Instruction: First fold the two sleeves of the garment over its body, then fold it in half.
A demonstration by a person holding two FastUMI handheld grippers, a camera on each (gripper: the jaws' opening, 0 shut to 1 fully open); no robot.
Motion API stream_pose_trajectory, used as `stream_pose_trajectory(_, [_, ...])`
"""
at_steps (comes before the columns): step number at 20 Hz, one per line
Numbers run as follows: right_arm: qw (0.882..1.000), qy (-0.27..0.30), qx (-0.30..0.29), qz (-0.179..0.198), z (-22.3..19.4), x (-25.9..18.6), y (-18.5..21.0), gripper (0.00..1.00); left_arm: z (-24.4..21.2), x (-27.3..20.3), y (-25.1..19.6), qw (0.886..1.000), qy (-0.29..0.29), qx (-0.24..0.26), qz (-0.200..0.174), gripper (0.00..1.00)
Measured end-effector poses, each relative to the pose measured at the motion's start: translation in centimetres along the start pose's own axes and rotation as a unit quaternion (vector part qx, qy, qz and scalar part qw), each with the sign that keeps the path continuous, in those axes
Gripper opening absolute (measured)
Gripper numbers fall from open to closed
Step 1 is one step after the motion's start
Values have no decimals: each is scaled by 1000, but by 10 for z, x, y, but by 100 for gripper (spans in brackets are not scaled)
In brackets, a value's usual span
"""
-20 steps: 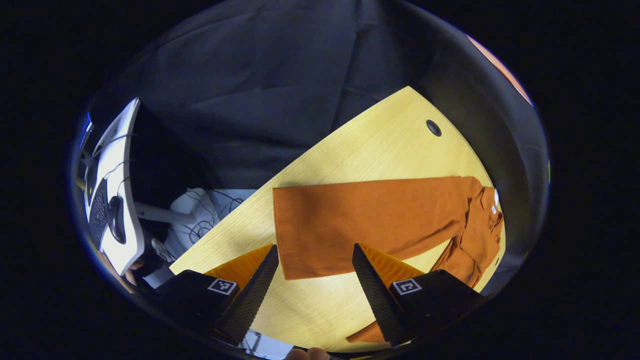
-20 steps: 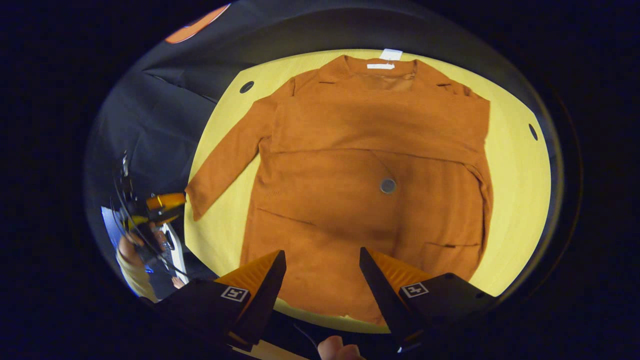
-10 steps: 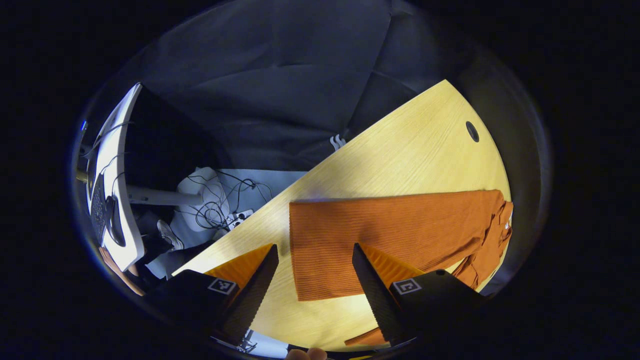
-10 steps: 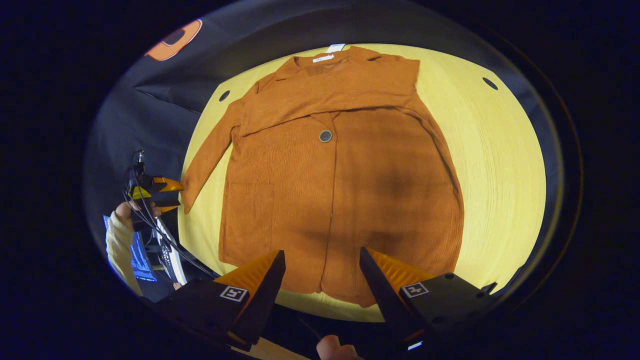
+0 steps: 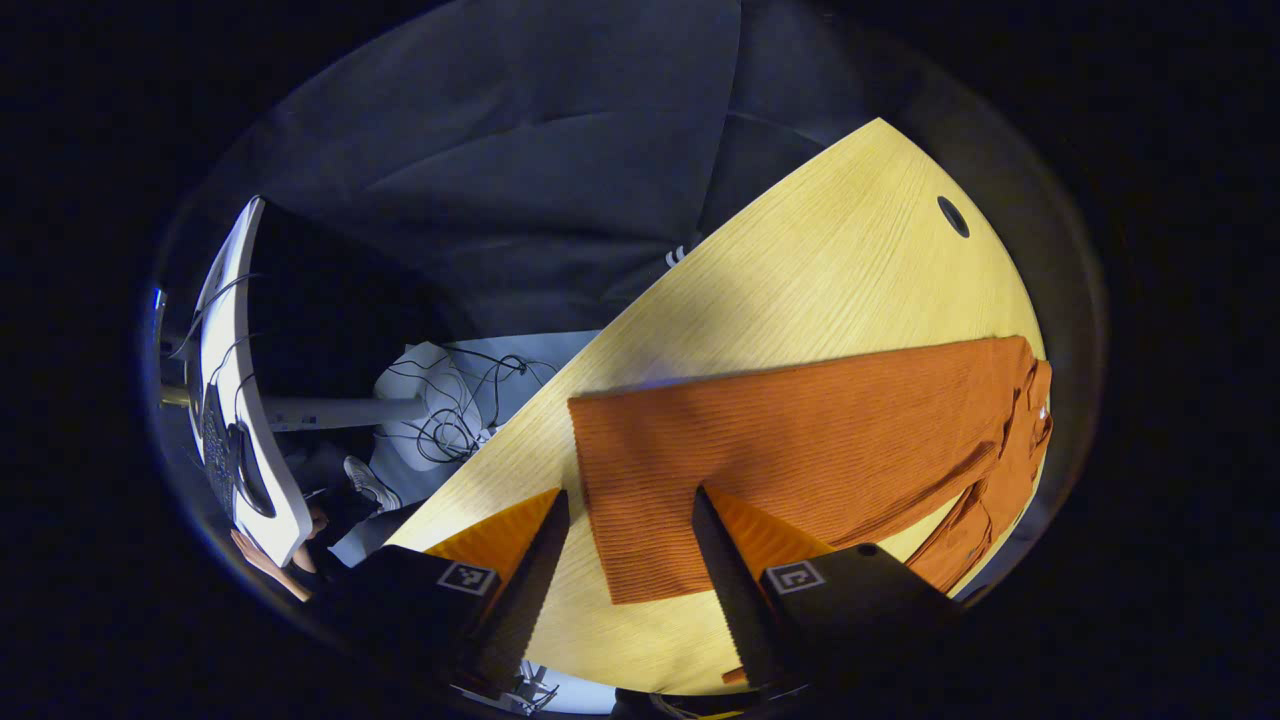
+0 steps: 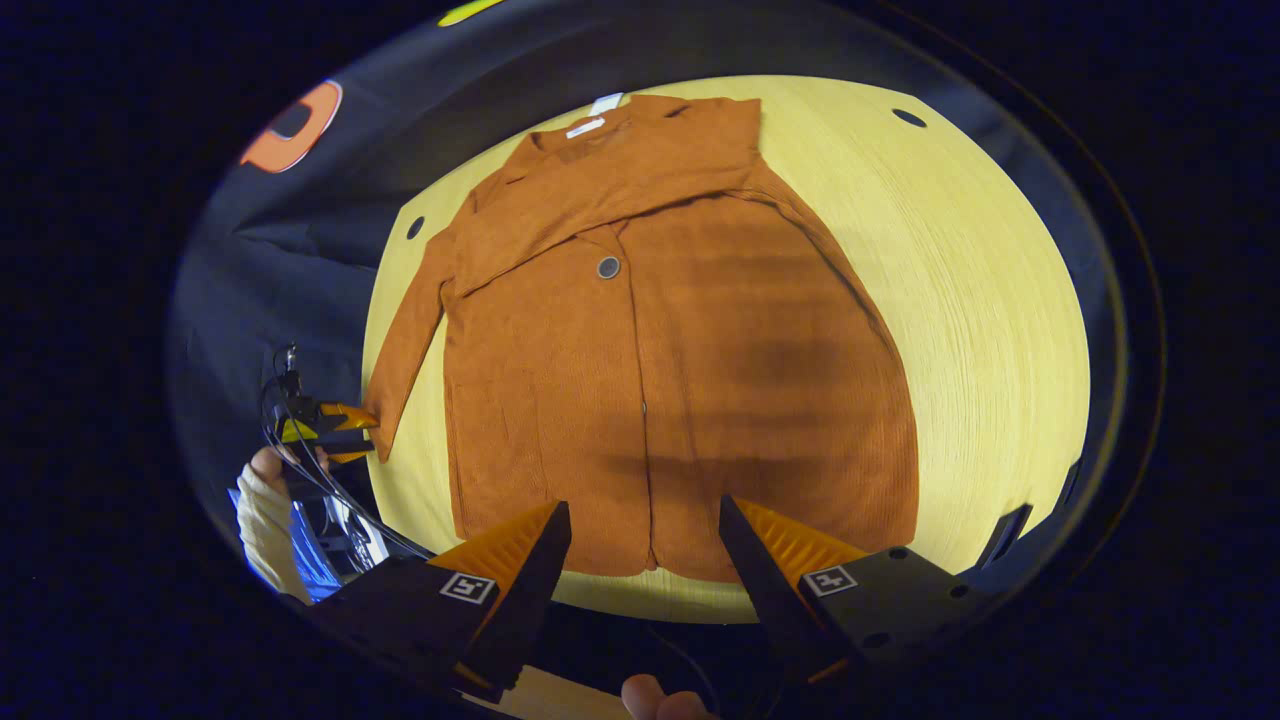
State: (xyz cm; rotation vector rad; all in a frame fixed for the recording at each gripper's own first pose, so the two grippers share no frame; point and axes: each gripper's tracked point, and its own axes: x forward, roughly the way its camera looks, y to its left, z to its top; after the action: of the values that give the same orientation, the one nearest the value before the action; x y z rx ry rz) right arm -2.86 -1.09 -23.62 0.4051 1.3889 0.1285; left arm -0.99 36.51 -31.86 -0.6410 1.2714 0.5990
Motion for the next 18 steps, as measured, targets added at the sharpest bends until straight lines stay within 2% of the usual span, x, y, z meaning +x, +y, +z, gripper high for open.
stream_pose_trajectory(3, [1000, 13, 9, 2, -11, 2, -3, 95, 1, 1, 0, 1000, -1, 0, -1, 78])
stream_pose_trajectory(6, [1000, 8, -9, -12, -13, 0, -12, 95, 1, -1, -7, 1000, 0, -3, -3, 67])
stream_pose_trajectory(7, [1000, 3, -15, -15, -11, -3, -13, 95, 1, 2, -10, 1000, 1, 1, -6, 57])
stream_pose_trajectory(8, [1000, -1, -20, -16, -11, -5, -14, 95, 1, 2, -13, 1000, 0, 5, -8, 39])
stream_pose_trajectory(10, [999, -1, -28, -17, -12, -10, -15, 95, 2, 3, -19, 1000, -1, 15, -16, 25])
stream_pose_trajectory(11, [999, 0, -34, -18, -12, -12, -16, 95, 2, 3, -20, 1000, -1, 18, -19, 24])
stream_pose_trajectory(12, [999, -1, -41, -20, -11, -12, -20, 95, 2, 3, -21, 1000, 0, 23, -21, 12])
stream_pose_trajectory(14, [998, 1, -49, -25, -10, -12, -24, 95, 3, 2, -26, 999, 4, 28, -31, 5])
stream_pose_trajectory(16, [998, 2, -47, -28, -7, -11, -29, 95, 6, 0, -45, 997, 2, 39, -71, 3])
stream_pose_trajectory(18, [999, 2, -38, -27, -5, -10, -32, 95, 4, -10, -49, 995, 5, 68, -68, 3])
